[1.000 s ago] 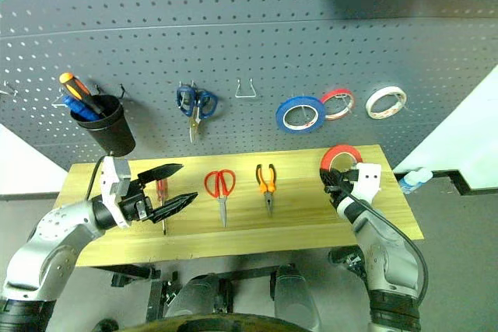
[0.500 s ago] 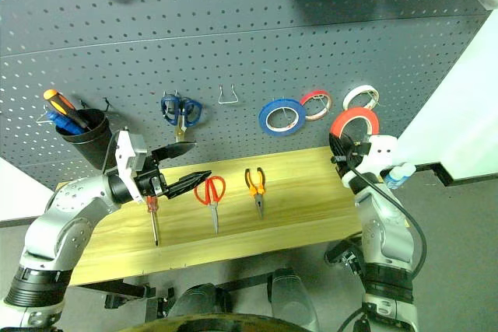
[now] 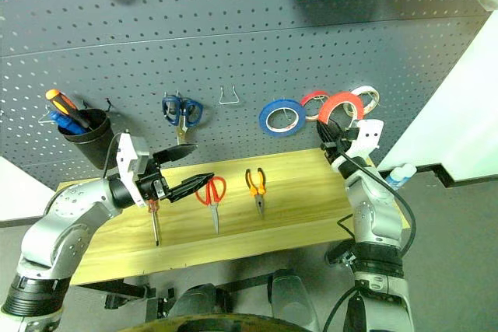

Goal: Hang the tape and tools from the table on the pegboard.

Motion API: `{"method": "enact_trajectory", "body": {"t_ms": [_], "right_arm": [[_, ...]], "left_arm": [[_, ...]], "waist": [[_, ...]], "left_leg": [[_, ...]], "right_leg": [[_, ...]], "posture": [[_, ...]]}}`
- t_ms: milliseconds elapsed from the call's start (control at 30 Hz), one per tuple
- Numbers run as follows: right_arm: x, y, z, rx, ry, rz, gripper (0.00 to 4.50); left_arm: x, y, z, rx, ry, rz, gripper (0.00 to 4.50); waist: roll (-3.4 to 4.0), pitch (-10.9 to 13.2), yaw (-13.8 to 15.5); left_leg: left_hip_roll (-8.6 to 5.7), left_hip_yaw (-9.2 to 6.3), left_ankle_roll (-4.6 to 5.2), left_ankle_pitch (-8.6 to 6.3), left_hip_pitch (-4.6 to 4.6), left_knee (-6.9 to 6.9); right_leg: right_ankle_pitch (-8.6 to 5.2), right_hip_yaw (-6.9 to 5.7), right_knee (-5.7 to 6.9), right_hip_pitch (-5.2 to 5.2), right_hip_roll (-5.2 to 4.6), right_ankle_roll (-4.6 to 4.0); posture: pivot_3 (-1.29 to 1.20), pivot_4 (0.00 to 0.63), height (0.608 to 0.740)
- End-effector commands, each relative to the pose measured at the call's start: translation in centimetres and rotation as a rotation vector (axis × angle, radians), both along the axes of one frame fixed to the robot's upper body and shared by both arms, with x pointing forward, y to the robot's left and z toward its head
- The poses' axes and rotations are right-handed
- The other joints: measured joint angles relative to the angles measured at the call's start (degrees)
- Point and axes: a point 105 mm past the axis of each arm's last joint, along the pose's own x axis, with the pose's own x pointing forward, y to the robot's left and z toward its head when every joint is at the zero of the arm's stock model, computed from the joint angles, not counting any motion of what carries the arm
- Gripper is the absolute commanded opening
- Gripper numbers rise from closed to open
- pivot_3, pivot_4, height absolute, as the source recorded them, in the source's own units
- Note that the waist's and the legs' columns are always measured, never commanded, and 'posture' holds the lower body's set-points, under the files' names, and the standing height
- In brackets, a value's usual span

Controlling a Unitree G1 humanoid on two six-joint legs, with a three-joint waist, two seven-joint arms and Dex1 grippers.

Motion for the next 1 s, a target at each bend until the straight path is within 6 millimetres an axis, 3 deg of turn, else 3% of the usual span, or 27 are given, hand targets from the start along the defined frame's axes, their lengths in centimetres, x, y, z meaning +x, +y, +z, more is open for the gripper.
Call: {"method": "enact_trajectory", "body": {"t_ms": [33, 300, 467, 833, 1000], "right_arm": [[0.8, 0.4, 1.4, -0.027, -0.056, 0.026, 0.71], [1.9, 0.2, 1.3, -0.032, -0.046, 0.027, 0.71], [2.7, 0.2, 0.3, -0.026, -0.005, 0.035, 0.71], [2.7, -0.2, -0.5, -0.056, 0.012, 0.013, 4.42], [2.3, -0.8, -0.9, -0.074, 0.016, -0.018, 4.48]], "left_arm": [[-0.3, 0.1, 1.0, -0.011, -0.016, 0.007, 4.50], [-0.3, 0.9, 0.9, -0.003, -0.002, 0.041, 4.50], [-1.5, 1.8, -0.4, -0.004, 0.029, 0.069, 4.50], [-2.2, 3.1, -2.7, 0.000, 0.042, 0.068, 4.50], [-2.2, 3.7, -3.9, 0.004, 0.039, 0.063, 4.50]], "waist": [[0.00, 0.0, 0.1], [0.01, 0.0, 0.7], [0.01, 0.0, 1.4], [0.02, -0.1, 2.8], [0.02, -0.1, 2.8]], "left_leg": [[0.00, 0.00, 0.00, 0.00, 0.00, 0.01], [0.00, 0.00, 0.01, -0.01, -0.04, 0.30], [0.00, 0.04, 0.01, -0.01, -0.02, 0.63], [0.00, 0.12, -0.02, 0.03, 0.20, 0.75], [0.00, 0.16, -0.01, 0.03, 0.21, 0.75]], "right_leg": [[0.00, 0.00, 0.01, 0.00, 0.00, 0.00], [0.00, 0.01, 0.19, 0.00, 0.03, -0.01], [0.01, 0.05, 0.47, 0.01, 0.01, -0.02], [0.02, 0.17, 0.75, 0.08, 0.10, -0.11], [0.02, 0.20, 0.74, 0.07, 0.10, -0.11]], "posture": [[-0.09, 0.000, 0.736], [-0.08, 0.000, 0.736], [-0.04, 0.000, 0.736], [-0.04, 0.000, 0.736], [-0.05, 0.000, 0.736]]}}
